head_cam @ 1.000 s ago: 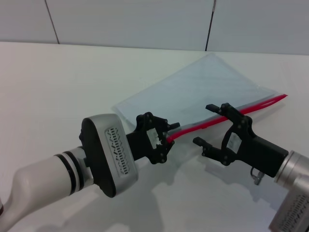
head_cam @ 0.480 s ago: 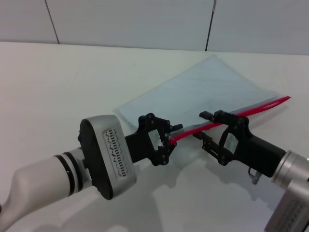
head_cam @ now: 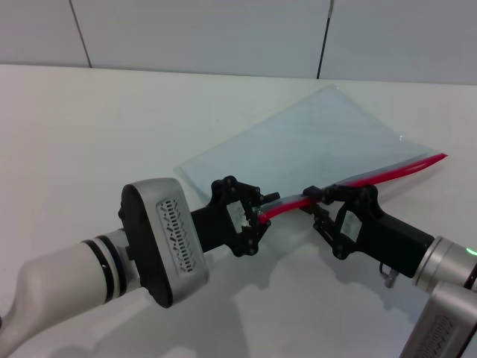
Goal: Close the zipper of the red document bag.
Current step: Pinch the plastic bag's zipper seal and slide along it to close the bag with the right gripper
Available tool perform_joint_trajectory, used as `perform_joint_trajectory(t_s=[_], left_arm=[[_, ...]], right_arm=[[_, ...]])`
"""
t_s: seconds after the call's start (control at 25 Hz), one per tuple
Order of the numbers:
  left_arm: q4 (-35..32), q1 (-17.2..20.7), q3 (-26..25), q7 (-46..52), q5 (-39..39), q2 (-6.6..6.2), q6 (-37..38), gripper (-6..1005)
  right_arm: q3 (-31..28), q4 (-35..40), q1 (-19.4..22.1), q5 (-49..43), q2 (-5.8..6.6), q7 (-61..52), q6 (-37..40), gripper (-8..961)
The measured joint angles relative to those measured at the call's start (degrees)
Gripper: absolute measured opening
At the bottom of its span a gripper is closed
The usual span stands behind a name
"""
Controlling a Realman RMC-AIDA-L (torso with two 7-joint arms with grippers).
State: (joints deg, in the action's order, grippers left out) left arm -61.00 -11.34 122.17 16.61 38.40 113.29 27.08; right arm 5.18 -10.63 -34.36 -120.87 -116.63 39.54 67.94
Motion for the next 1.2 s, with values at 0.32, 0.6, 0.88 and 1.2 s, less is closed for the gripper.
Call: perform_joint_trajectory(t_s=[0.32, 0.6, 0.88, 1.2], left_arm=[[0.04, 0.00, 0.00, 0.00, 0.00, 0.00, 0.00, 54], [0.10, 0.00, 0.00, 0.00, 0.00, 0.00, 0.00, 54], [0.09, 0.00, 0.14, -0.01, 0.00, -0.12, 0.03, 54], [0.10, 0.05, 0.16, -0.02, 0.01, -0.08, 0.09, 54]], right_arm=[[0.02, -0.01, 0.00, -0.19, 0.00, 0.02, -0.01, 113], [0.33, 0.01, -0.24, -0.23, 0.08, 0.02, -0.01, 62], [-0.82, 1.31, 0.35, 2.45, 0.29, -0.51, -0.40, 62], [-0.96, 5.06, 1.65, 11.03, 0.33, -0.54, -0.45, 63]])
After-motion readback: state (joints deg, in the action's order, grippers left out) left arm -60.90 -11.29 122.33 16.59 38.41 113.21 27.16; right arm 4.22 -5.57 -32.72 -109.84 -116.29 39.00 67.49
